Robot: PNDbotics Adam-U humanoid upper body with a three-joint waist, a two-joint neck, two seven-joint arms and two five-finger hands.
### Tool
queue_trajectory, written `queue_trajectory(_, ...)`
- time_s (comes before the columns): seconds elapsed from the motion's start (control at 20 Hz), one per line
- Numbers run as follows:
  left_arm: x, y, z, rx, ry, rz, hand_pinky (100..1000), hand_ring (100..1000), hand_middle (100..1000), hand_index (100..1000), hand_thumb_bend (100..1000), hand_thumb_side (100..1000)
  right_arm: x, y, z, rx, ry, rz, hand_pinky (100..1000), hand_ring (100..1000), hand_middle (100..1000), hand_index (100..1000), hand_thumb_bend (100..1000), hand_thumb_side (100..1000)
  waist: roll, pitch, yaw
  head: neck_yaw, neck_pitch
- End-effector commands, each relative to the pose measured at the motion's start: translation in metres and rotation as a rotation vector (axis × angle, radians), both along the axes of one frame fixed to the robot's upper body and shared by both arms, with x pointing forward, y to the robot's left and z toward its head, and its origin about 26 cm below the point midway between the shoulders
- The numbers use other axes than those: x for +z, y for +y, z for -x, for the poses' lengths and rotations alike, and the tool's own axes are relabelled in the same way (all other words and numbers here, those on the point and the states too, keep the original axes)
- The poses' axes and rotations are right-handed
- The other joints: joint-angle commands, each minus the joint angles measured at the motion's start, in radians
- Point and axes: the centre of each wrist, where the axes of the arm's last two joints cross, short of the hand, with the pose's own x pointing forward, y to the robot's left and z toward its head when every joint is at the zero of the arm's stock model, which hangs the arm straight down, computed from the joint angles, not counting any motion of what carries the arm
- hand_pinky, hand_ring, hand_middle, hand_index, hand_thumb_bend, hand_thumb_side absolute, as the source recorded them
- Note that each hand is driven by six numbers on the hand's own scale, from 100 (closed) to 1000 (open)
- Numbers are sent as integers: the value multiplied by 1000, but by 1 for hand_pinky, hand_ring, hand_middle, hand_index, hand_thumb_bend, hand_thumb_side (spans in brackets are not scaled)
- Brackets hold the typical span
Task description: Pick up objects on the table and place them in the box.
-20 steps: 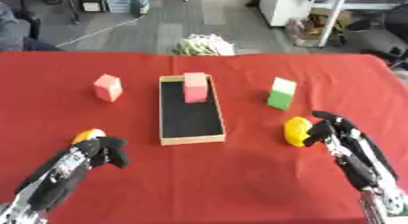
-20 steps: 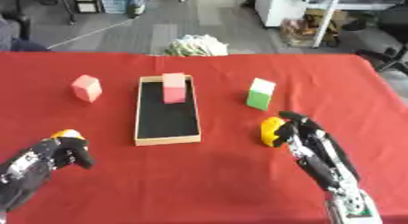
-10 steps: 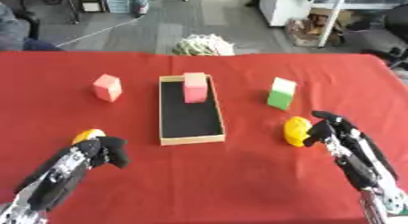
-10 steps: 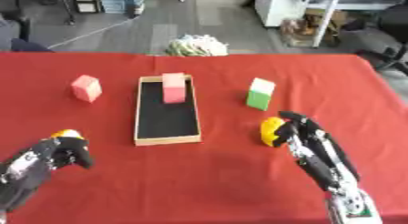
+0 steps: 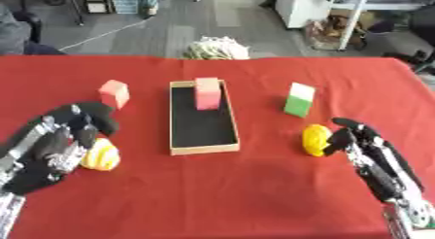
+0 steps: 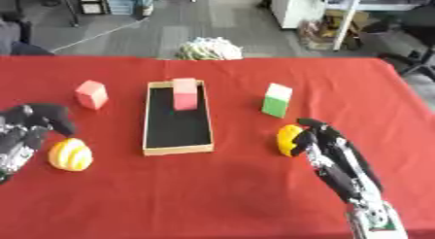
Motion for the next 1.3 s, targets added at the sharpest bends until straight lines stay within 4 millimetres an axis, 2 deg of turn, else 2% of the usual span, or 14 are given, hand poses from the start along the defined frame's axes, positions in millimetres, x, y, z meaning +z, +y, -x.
queue_trajectory(0.05, 38, 21, -5, 18, -149, -226, 735, 712, 670, 842, 100, 245, 7, -6, -1, 0, -20, 32, 592, 494, 537, 823, 100, 499, 21, -13, -5, -3, -3)
queue_trajectory(0.2, 55, 31, -14, 12, -220, -484, 760, 733, 717, 867, 100, 264, 8, -7, -2, 1, -20, 39, 592, 495, 538, 823, 100, 500, 29, -11, -11, 2, -3)
queue_trajectory(0.3, 59, 36, -20, 9, -234, -649, 766, 738, 729, 876, 100, 280, 8, -7, -2, 5, -21, 44, 592, 495, 538, 823, 100, 499, 34, -10, -14, 5, -3)
queue_trajectory(0.45, 55, 41, -34, -2, -204, -875, 780, 728, 756, 899, 100, 395, 9, -8, -3, 10, -22, 51, 593, 495, 538, 822, 100, 496, 40, -12, -21, 7, -3)
queue_trajectory(0.6, 47, 44, -50, -21, -182, -1059, 785, 732, 766, 903, 100, 464, 9, -9, -2, 12, -20, 54, 593, 495, 538, 822, 100, 496, 43, -15, -27, 9, -3)
queue_trajectory(0.65, 43, 45, -55, -34, -177, -1107, 786, 737, 768, 902, 150, 546, 9, -9, -2, 13, -20, 55, 593, 495, 538, 822, 100, 496, 43, -15, -28, 11, -3)
queue_trajectory(0.7, 38, 47, -60, -47, -171, -1153, 787, 739, 768, 901, 181, 578, 9, -9, -2, 14, -19, 55, 592, 495, 538, 822, 100, 496, 44, -15, -29, 12, -3)
queue_trajectory(0.85, 26, 54, -69, -73, -152, -1257, 791, 748, 775, 904, 285, 623, 9, -9, -2, 14, -20, 54, 593, 496, 538, 822, 100, 496, 44, -14, -32, 12, -3)
queue_trajectory(1.05, 13, 66, -74, -62, -128, -1316, 790, 748, 774, 902, 306, 631, 9, -10, -2, 10, -21, 57, 592, 496, 538, 822, 100, 495, 45, -14, -32, 7, -3)
queue_trajectory(1.3, -4, 74, -76, -87, -74, -1339, 787, 745, 770, 900, 293, 717, 9, -9, -3, 13, -22, 58, 593, 496, 539, 822, 100, 492, 46, -15, -31, 5, -3)
